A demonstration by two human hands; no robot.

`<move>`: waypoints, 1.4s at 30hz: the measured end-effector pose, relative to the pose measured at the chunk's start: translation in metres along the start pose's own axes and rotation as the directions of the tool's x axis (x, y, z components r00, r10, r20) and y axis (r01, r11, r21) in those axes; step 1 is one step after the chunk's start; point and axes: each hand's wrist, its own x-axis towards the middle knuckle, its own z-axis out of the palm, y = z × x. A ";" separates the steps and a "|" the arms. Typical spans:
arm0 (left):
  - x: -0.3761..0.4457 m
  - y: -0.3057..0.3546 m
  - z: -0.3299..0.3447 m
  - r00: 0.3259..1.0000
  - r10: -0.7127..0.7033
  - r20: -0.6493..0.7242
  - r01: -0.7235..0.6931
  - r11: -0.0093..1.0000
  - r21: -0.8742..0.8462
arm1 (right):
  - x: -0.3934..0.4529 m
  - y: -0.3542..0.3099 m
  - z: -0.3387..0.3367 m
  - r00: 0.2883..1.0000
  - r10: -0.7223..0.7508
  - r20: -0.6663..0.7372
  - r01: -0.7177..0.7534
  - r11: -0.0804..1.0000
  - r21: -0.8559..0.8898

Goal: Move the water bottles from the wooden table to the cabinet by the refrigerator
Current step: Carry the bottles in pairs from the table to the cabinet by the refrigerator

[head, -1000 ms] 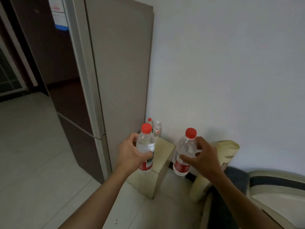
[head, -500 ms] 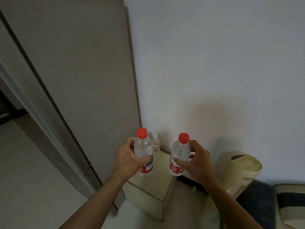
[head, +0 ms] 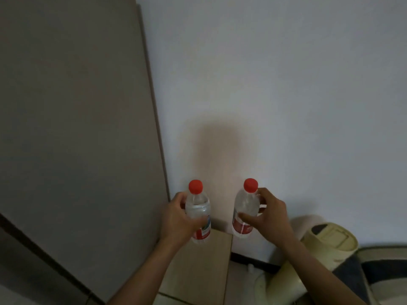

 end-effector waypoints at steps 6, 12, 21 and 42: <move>0.066 -0.016 -0.013 0.996 0.081 0.035 -0.081 0.997 -0.006 | 0.030 -0.018 0.014 0.998 0.017 -0.066 -0.018 1.000 -0.017; 0.096 -0.027 0.002 0.992 0.050 0.119 -0.050 0.999 -0.005 | 0.043 -0.005 0.028 0.994 0.086 -0.066 -0.088 0.996 -0.026; 0.109 -0.056 0.014 0.992 -0.002 0.125 -0.005 0.999 0.054 | 0.069 0.024 0.049 0.986 0.158 -0.051 -0.157 0.987 0.009; 0.102 -0.199 0.048 0.975 -0.216 0.049 0.208 0.969 0.135 | 0.062 0.137 0.152 0.949 0.278 0.151 -0.281 0.960 -0.001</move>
